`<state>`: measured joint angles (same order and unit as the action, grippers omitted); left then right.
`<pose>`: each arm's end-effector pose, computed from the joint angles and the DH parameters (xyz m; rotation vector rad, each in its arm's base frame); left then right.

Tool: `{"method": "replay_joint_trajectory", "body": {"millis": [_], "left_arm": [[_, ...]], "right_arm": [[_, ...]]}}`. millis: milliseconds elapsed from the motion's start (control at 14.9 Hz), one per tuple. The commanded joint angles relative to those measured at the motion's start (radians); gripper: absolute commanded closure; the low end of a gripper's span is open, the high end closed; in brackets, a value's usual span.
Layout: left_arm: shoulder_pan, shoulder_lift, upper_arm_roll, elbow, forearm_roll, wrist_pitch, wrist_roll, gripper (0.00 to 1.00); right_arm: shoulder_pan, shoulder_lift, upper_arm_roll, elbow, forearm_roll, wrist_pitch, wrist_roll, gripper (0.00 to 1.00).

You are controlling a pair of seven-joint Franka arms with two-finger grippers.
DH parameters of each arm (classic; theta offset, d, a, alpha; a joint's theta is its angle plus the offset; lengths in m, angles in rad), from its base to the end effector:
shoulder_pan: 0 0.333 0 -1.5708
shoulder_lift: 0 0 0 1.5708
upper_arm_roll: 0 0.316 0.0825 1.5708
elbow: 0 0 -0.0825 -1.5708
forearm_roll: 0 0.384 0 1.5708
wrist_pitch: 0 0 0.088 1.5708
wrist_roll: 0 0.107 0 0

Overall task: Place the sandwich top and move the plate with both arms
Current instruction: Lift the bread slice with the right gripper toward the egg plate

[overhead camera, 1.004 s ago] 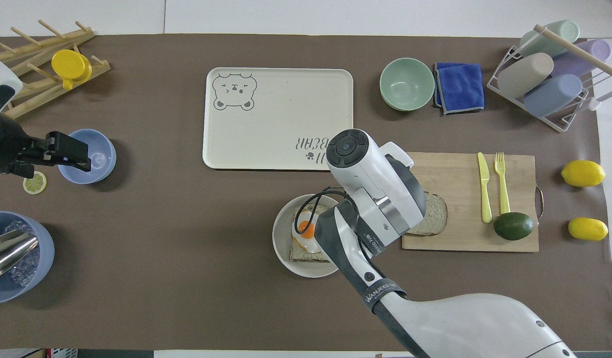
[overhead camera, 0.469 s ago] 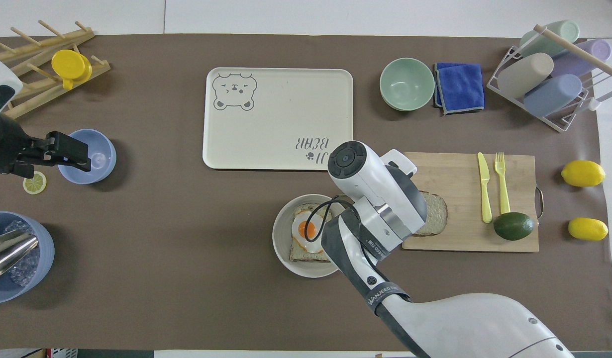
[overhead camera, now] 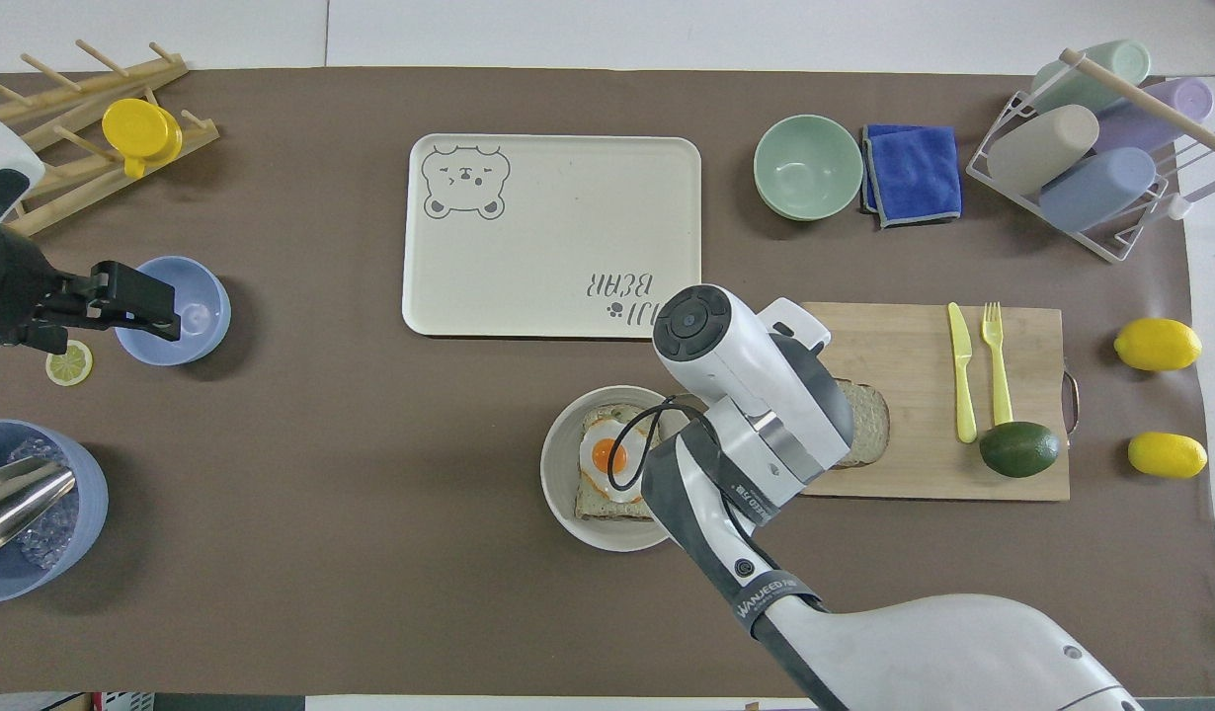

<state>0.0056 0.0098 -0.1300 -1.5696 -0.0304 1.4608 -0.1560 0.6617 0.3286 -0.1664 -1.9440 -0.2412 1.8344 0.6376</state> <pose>0.5404 -0.0708 0.6108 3.1207 0.0468 -0.1903 0.5029 0.2529 0.2916 2.6647 -0.0405 -0.3013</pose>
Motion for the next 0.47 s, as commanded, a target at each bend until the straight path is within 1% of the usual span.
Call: {"method": "replay_joint_trajectory", "body": {"millis": [0,268,402], "left_arm": [[0.010,-0.030,-0.002,-0.035,-0.010,0.016,0.012,0.00],[0.011,-0.030,-0.002,-0.035,-0.010,0.016,0.012,0.00],[0.010,-0.030,-0.002,-0.035,-0.010,0.016,0.012,0.00]], "right_arm": [[-0.001,-0.005,0.007,0.017,-0.017,-0.029,-0.024,1.00],[0.006,0.029,0.097,0.235,-0.009,-0.236,-0.024,1.00],[0.006,0.061,0.148,0.334,0.005,-0.285,-0.022,1.00]]}}
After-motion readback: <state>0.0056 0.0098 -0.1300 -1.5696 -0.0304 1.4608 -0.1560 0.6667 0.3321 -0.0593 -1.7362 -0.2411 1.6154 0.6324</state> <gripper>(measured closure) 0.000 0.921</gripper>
